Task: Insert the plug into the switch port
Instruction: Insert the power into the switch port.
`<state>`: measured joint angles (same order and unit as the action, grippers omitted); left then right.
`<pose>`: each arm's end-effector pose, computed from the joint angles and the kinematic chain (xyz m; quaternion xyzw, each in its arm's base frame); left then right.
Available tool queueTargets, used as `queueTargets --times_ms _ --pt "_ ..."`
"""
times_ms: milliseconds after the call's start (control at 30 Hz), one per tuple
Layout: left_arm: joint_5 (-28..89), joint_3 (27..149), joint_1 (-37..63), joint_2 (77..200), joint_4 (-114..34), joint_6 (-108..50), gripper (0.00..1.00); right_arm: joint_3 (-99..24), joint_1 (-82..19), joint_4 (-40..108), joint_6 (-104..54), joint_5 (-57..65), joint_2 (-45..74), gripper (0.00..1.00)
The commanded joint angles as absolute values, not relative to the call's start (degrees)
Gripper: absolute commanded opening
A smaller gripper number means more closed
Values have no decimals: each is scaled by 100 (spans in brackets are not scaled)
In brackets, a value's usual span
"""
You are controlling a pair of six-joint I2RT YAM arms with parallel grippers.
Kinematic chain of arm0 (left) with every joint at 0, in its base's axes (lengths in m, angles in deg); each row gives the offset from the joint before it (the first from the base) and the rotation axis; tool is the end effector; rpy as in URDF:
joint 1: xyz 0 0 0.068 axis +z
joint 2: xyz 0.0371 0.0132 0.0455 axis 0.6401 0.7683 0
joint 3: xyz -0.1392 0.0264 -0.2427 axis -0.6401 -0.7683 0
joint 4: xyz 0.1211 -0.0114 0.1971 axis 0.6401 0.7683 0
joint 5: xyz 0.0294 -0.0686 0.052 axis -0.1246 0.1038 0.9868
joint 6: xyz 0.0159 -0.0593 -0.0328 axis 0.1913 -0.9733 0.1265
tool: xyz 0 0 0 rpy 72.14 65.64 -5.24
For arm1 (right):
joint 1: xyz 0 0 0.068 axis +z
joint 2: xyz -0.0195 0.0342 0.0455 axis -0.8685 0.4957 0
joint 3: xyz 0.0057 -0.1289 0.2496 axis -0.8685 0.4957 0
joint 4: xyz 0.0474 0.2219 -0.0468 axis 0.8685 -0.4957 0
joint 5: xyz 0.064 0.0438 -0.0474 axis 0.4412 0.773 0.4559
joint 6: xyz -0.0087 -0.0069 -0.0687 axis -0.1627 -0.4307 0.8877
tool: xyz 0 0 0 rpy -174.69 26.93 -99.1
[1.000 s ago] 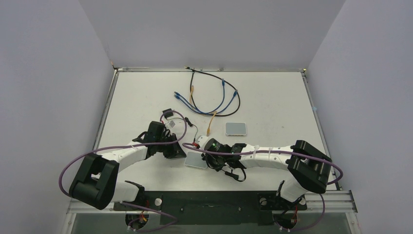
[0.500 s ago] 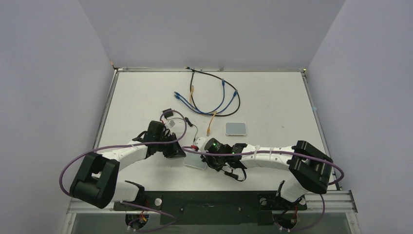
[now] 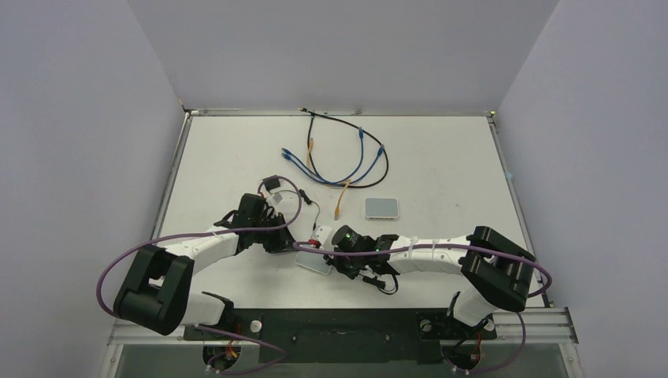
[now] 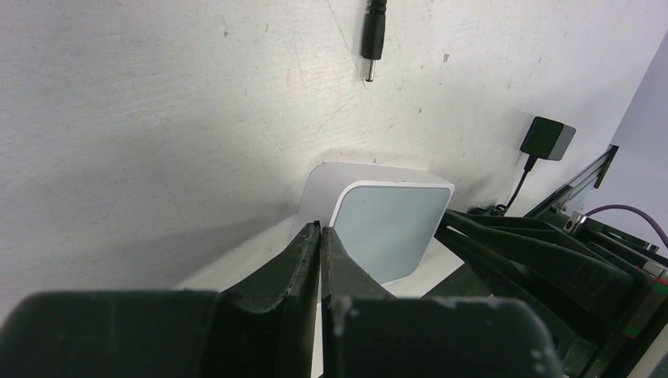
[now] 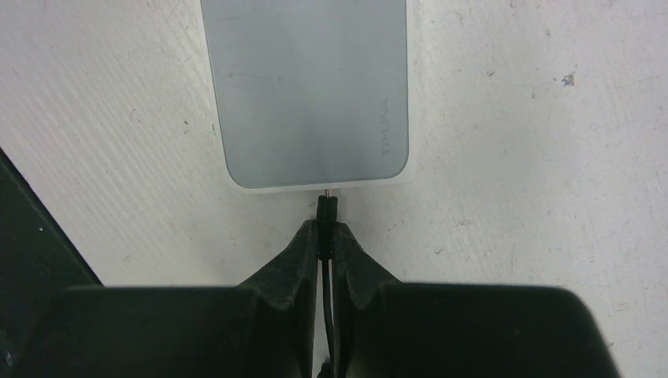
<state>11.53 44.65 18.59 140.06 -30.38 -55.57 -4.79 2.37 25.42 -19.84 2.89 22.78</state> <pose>0.1921 -0.1023 0.1578 -0.0681 0.9289 -0.3370 0.1379 0.1229 0.2529 0.1674 -0.5005 0.8113 0.2070 0.2201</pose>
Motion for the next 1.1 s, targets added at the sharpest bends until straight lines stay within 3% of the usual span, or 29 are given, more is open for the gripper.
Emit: queueTargets --times_ms 0,1067 --pt "1036 4611 1835 14046 -2951 -5447 2 -490 200 3704 -2044 388 2312 0" --pt "1155 4661 1835 13970 -2801 -5405 2 -250 184 3698 -1972 -327 1787 0"
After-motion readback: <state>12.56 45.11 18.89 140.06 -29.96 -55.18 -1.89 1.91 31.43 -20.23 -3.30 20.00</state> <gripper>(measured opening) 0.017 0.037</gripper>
